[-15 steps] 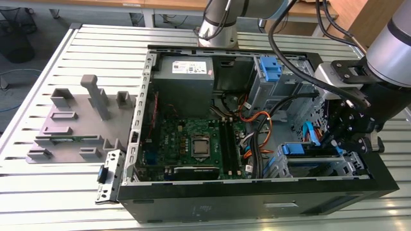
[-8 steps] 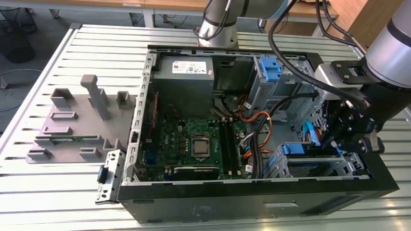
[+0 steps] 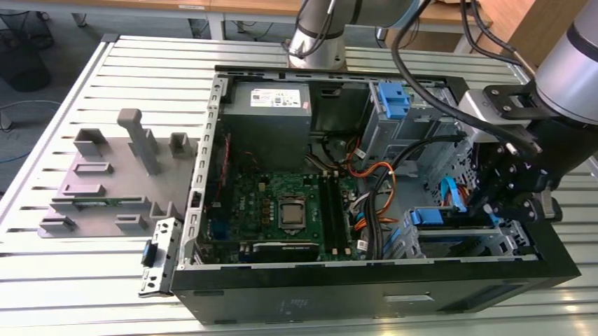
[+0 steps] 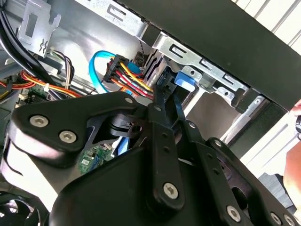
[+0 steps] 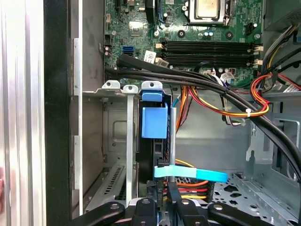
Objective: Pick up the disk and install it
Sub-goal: 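Insert the second disk wire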
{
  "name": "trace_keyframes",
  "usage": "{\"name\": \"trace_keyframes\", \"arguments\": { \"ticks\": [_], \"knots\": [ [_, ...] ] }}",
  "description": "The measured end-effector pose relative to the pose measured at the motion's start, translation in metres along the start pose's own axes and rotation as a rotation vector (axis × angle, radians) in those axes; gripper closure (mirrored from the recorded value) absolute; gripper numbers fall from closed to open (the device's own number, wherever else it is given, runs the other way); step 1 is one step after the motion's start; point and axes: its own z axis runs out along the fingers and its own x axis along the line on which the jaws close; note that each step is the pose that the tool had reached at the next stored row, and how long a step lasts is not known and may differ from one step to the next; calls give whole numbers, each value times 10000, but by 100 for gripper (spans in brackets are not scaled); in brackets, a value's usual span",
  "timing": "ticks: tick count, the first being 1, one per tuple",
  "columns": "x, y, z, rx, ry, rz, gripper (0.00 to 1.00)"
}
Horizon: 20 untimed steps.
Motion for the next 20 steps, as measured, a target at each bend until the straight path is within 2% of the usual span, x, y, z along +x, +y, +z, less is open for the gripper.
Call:
{"name": "trace_keyframes", "arguments": {
  "ticks": [12,19,20],
  "knots": [
    [3,-15,-283,0,1,1,76],
    [3,-16,-294,-10,0,1,76],
    [3,-18,-294,-99,-5,0,76]
  ]
}}
